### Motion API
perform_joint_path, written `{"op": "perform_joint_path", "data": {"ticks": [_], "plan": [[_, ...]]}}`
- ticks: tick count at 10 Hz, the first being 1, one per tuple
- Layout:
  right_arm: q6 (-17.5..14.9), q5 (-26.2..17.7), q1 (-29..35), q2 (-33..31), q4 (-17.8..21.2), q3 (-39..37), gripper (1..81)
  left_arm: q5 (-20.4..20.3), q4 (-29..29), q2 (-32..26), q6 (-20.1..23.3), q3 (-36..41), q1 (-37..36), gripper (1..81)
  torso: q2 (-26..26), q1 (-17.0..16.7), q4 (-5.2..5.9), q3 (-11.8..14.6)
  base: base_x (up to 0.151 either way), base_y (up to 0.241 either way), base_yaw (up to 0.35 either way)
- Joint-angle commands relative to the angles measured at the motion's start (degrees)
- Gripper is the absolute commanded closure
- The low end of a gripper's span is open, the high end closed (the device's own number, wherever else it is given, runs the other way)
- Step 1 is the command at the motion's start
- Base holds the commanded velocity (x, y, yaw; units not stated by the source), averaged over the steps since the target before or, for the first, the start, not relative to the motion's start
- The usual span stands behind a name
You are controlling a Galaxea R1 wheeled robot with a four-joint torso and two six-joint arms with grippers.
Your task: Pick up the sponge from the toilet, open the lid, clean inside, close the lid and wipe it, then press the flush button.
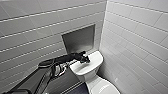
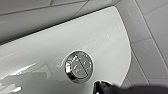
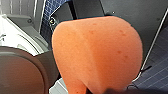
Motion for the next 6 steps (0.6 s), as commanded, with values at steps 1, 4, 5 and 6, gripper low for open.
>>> {"op": "perform_joint_path", "data": {"ticks": [1,4,5,6], "plan": [[0.1,-3.5,0.2,-0.8,-0.4,1.1,81.1,0.6,-0.6,0.5,-0.4,0.0,-11.2,81.1,0.0,0.0,0.00,0.1,0.000,0.000,0.000],[0.1,-3.5,0.0,-0.6,-0.4,0.7,81.1,-0.2,2.8,4.5,-0.4,-6.1,-11.1,81.1,0.0,0.0,0.00,0.0,0.000,0.000,0.000],[0.1,-3.4,0.0,-0.6,-0.4,0.6,81.1,-0.2,3.4,5.5,-0.4,-7.8,-11.1,81.1,0.0,0.0,0.00,-2.3,0.000,0.000,0.000],[0.1,-3.5,0.1,-0.5,-0.4,0.6,81.1,-0.2,3.4,6.0,-0.4,-8.1,-11.1,81.1,0.0,0.0,0.00,-0.4,0.000,0.000,0.000]]}}
